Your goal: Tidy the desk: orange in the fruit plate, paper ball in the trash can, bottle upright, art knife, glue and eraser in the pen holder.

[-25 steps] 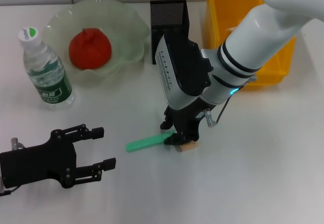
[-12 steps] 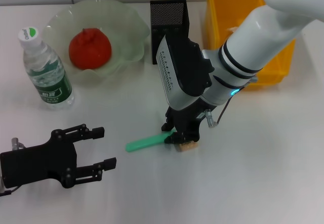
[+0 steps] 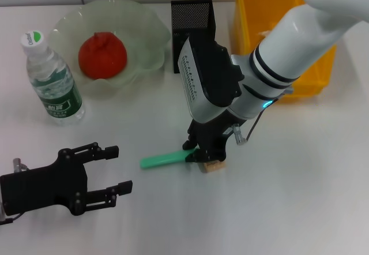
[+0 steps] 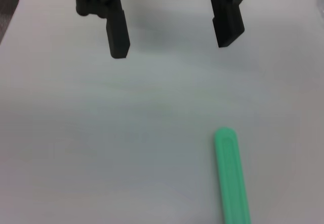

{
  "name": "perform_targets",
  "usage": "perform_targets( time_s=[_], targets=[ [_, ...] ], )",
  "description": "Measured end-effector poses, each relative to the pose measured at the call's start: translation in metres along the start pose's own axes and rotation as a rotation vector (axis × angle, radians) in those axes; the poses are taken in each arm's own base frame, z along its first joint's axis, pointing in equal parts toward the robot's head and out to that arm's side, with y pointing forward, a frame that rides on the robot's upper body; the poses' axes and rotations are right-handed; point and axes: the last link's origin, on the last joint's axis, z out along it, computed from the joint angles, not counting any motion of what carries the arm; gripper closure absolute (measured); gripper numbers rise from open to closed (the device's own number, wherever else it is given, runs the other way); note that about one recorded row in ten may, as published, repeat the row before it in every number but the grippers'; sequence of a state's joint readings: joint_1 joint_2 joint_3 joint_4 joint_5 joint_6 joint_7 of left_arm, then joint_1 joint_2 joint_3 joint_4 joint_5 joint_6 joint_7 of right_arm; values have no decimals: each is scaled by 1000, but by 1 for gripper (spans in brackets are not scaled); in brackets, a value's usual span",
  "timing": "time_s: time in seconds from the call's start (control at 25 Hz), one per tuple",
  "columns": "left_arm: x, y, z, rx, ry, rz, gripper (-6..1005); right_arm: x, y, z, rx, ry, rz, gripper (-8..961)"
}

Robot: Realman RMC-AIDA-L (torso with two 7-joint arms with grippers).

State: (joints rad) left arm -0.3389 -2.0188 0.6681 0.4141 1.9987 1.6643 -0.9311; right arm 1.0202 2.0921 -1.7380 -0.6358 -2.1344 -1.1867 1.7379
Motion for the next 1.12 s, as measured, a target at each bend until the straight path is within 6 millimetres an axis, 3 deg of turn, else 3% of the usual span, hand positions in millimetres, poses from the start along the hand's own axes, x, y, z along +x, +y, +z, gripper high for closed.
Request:
perform_targets(
  time_s=[0.56,1.12],
  targets=[
    [2,-6,-12,63,30,-14,228,-3,4,-24,-7,-110,9,769],
    [6,-9,-5,45,26,-7,228,-2,9,-39,-1,-185,-9,769]
  ],
)
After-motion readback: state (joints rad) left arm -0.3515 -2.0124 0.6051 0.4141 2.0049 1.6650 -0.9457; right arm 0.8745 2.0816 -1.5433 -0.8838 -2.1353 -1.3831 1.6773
